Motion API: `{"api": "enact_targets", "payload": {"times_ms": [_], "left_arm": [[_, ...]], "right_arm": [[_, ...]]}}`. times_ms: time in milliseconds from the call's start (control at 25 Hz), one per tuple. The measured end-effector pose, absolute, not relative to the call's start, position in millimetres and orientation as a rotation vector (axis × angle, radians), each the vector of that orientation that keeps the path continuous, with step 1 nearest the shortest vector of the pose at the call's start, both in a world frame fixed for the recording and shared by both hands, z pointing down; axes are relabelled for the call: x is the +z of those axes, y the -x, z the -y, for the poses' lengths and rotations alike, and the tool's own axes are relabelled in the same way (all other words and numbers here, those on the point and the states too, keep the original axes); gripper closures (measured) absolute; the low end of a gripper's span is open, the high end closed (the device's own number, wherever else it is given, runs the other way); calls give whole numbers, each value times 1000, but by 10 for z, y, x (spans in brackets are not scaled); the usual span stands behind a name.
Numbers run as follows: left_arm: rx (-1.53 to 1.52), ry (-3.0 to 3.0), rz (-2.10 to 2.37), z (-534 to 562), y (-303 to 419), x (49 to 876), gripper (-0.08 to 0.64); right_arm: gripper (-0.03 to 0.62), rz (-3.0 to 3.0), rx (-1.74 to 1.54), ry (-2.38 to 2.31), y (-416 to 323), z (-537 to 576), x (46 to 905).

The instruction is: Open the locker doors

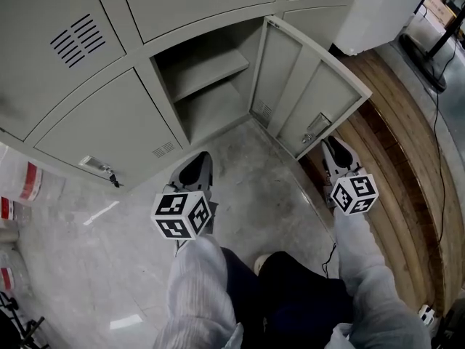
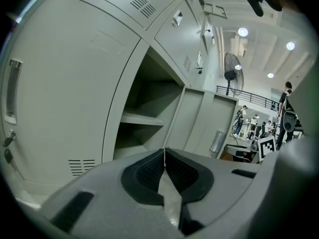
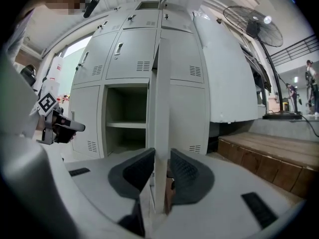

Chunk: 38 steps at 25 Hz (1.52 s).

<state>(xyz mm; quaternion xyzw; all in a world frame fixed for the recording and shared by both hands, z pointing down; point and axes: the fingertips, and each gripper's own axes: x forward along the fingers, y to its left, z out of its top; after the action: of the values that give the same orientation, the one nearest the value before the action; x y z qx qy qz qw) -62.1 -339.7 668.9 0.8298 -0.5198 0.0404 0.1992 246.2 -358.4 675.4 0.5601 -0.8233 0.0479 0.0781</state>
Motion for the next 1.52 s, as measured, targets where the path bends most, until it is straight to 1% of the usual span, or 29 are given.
{"api": "enact_targets", "payload": {"times_ms": [280,400,560,760,880,1000,1320,1360,1400,1440,1520], "left_arm": [[66,-2248,1475,3336,639,6654,548],[113,-2237,1494,3201,584,6654,548],[126,-2283,1458,3030,514,6434,548],[23,-2267,1434,3071,487,5724,548],[32,-2272,1417,3090,426,5241,548],[48,-2281,1388,3080,322,4763,548],[130,-2322,1355,2975,231,3421,548],[130,-2323,1364,2974,265,3421,548],[128,-2323,1376,2979,308,3610,548],[125,-2323,1390,2989,360,4022,548],[122,-2322,1420,3011,479,5296,548]], "right_arm": [[506,2434,229,-1735,-2489,3487,6710],[506,2427,258,-1703,-2443,3390,6617],[506,2420,267,-1642,-2358,3285,6391],[508,2413,412,-1646,-2325,3185,5943],[515,2451,476,-1614,-2190,3094,5512],[589,2463,495,-1586,-2105,3063,5078],[591,2535,557,-1523,-1850,3079,3784],[591,2542,563,-1522,-1810,3084,3794],[592,2550,584,-1529,-1768,3093,3998],[592,2561,617,-1539,-1714,3106,4427],[592,2581,665,-1548,-1568,3134,5733]]}}
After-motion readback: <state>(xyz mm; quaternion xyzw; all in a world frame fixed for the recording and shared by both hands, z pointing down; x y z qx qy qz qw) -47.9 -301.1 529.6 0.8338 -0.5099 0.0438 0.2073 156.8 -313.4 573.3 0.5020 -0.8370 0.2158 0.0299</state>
